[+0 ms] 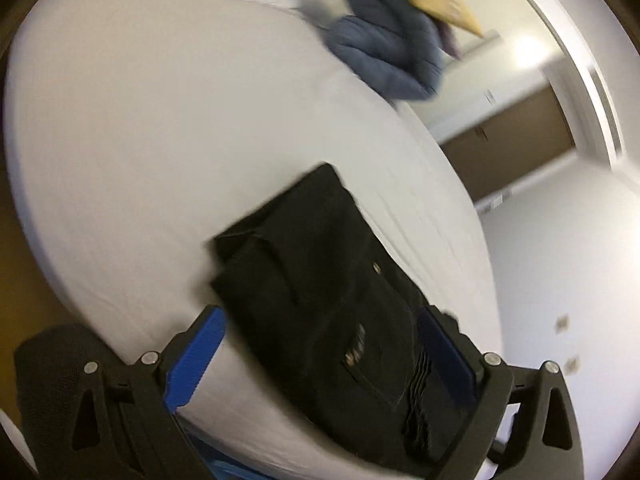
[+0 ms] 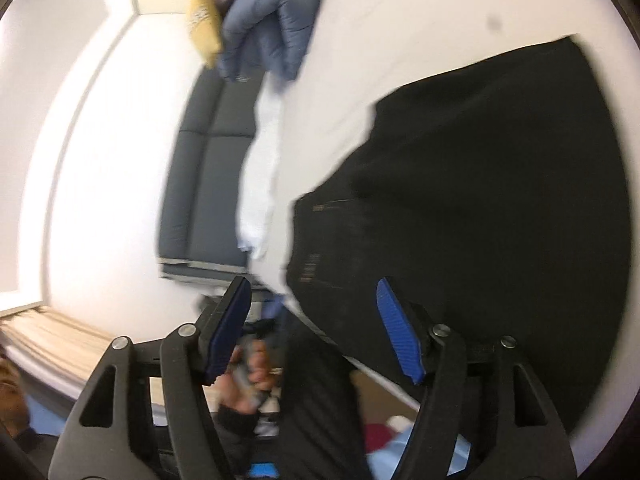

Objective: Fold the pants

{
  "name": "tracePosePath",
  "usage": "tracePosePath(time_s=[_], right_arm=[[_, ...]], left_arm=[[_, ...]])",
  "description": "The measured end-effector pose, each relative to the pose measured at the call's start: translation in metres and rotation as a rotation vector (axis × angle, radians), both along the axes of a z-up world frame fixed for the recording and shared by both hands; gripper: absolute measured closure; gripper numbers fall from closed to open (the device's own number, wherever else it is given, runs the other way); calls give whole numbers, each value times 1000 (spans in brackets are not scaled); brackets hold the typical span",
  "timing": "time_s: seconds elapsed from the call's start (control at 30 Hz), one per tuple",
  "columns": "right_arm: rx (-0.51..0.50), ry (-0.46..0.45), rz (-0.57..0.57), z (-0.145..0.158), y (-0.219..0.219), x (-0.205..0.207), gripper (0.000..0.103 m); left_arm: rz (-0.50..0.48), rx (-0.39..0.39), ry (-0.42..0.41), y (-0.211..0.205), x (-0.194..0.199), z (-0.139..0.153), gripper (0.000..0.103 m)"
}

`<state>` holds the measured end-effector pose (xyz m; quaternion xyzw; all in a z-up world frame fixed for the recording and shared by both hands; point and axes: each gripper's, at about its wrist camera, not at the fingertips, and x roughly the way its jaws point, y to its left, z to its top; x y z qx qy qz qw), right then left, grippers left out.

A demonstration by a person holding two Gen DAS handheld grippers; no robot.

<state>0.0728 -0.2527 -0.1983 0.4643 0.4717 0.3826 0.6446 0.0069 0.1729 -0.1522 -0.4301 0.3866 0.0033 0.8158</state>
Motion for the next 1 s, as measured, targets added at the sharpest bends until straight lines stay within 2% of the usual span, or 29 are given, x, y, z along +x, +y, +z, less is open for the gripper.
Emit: tracePosePath(time_s=[0.13,0.23,0.43,0.5,0.6,0.63,0.67,0.7,0.8,0.9,1.0], right_arm=[[26,-1,50,3,35,12,38],[43,11,57,2,56,20,38],[61,39,59,-4,53,25,38],[47,49,77,-6,52,28,38],[9,76,96,-12,64,39,38],[-18,93,103,-15,70,43,38],[-42,109,112,-18,75,46,38],[-51,120,119,-22,78,49,37],[-86,153,151,-31,96,56,37],[-220,225,170,-48,113,62,39],[-218,210,145,-53,117,64,39]], left_arm=[[46,-154,1,10,0,-22,5],[41,-222,18,6,11,-39,5],[103,-370,0,15,16,-54,8],[98,-374,8,15,20,-55,17],[97,-388,23,17,23,-63,50],[98,-404,30,18,26,-66,70],[101,-421,34,18,27,-69,79],[103,-429,29,19,27,-71,79],[94,-388,9,17,26,-65,83],[84,-347,-16,13,26,-56,86],[52,-276,-52,4,28,-36,88]])
